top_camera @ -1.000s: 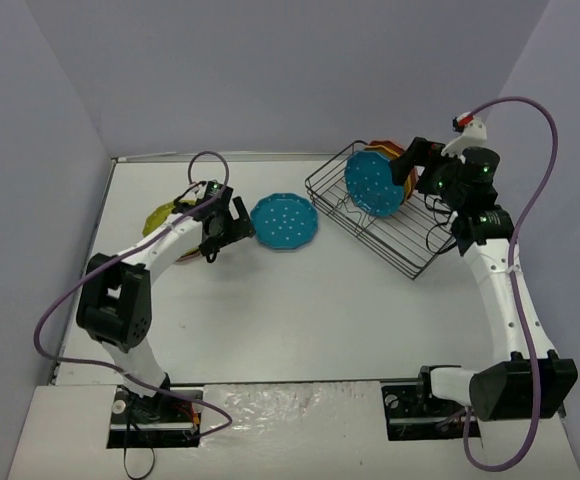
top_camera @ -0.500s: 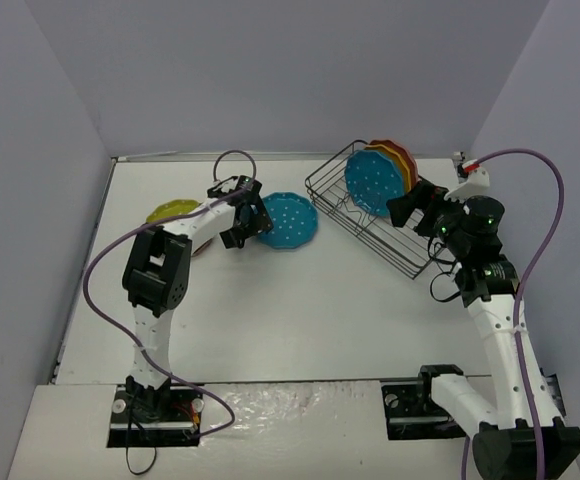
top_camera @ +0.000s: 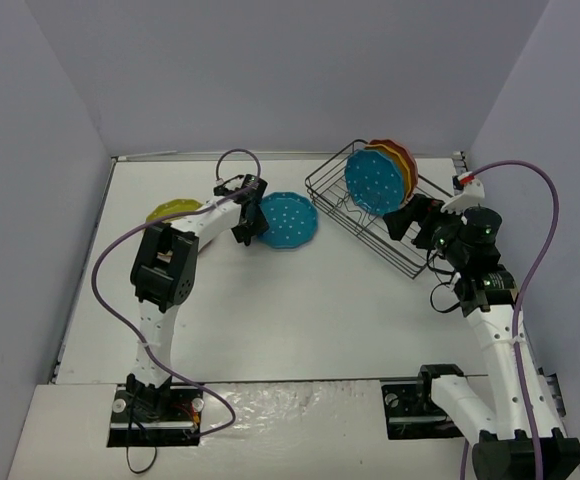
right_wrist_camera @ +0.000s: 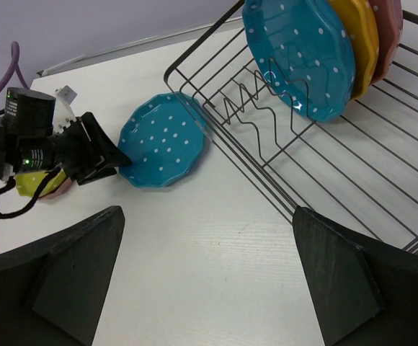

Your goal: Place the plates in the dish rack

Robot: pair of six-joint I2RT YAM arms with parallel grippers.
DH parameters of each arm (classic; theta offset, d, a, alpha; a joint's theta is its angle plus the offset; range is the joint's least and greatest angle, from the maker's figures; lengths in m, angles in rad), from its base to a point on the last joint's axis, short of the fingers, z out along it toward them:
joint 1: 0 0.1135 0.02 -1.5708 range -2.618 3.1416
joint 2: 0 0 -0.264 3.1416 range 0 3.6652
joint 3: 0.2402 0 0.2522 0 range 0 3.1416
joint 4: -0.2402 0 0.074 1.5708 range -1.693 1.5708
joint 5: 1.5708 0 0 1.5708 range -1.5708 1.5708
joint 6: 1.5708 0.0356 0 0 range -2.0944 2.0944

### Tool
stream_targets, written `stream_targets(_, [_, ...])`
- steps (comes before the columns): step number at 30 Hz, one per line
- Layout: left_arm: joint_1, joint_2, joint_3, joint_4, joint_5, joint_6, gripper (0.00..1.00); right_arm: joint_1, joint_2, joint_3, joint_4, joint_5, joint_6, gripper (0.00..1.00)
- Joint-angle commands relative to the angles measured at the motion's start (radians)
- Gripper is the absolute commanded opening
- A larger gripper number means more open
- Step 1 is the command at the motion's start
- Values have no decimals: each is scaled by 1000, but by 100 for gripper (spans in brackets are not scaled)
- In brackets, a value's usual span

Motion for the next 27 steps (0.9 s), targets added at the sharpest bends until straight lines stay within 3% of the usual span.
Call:
stream_targets(1, [-7, 13, 41, -20, -21, -18, 30, 12, -15, 5, 55, -25, -16, 100])
stream_targets(14, [3, 30, -2, -20, -22, -26, 1, 45, -9, -24, 55, -76, -11, 100])
stream_targets(20, [23, -61, -139, 28, -8, -6, 0, 144, 56, -47, 59, -60, 30, 100])
stream_targets(22, [35, -122, -219, 55, 12, -8, 0, 233, 95, -60, 75, -21, 61, 100])
stream_targets(27, [57, -278, -377, 95, 49, -12, 0, 362, 183, -107, 212, 40, 180, 100])
